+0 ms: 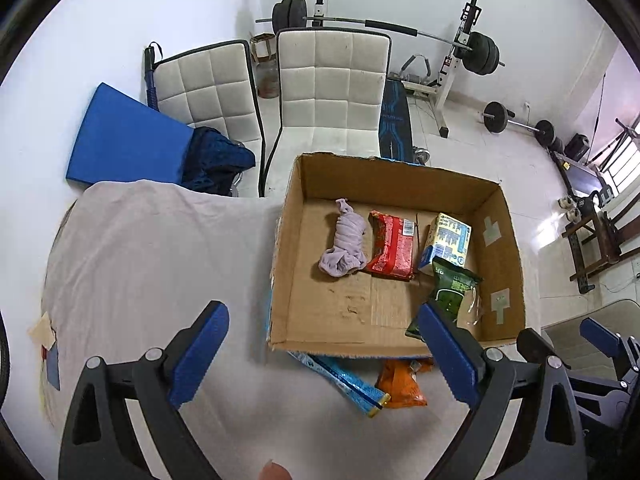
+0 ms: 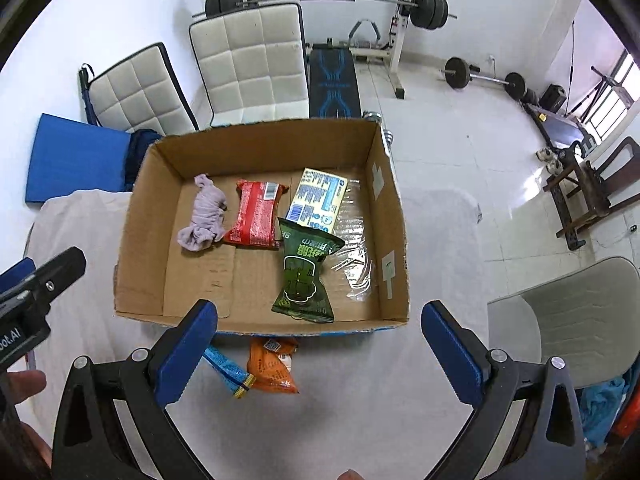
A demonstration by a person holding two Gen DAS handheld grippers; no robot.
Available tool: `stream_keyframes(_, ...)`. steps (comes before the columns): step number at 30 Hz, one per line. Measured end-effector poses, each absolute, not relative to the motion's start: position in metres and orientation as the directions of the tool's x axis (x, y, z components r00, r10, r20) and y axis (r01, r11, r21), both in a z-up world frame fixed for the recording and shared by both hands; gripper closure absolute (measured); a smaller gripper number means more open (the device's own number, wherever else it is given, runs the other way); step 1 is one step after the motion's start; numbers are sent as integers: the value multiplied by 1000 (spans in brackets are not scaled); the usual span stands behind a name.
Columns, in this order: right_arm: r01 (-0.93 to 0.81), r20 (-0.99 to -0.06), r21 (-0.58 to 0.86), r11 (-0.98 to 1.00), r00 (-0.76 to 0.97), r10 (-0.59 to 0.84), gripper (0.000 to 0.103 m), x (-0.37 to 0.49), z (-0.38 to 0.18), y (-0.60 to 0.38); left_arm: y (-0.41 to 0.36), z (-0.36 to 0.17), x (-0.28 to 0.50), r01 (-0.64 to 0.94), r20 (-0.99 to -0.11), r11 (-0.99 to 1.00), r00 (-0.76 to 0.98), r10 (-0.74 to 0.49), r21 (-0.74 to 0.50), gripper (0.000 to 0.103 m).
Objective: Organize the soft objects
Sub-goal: 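Grasp the blue stick packet with the left gripper while the right grasps the orange bag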
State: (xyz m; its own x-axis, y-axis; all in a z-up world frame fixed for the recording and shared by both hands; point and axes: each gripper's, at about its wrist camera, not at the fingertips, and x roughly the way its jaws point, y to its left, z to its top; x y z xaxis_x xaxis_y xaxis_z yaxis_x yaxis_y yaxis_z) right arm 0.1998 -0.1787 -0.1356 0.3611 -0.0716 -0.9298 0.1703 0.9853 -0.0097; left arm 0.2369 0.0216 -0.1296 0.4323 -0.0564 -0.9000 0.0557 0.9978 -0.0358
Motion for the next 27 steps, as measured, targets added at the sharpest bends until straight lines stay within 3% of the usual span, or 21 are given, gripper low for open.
stream_keyframes(12, 159, -910, 23, 987, 412, -45, 0, 175, -115, -177, 20, -113, 209, 4, -873, 999, 487, 30, 37, 6)
stream_keyframes(19, 233, -976, 132, 964, 200, 86, 0, 166, -222, -185, 38, -189, 189, -51, -929, 996, 359, 87, 73, 6)
stream_keyframes(27, 364, -965, 261, 894, 65, 255, 1, 159, -333, -174, 72, -280, 178, -191, -993, 980, 114, -34, -56, 6)
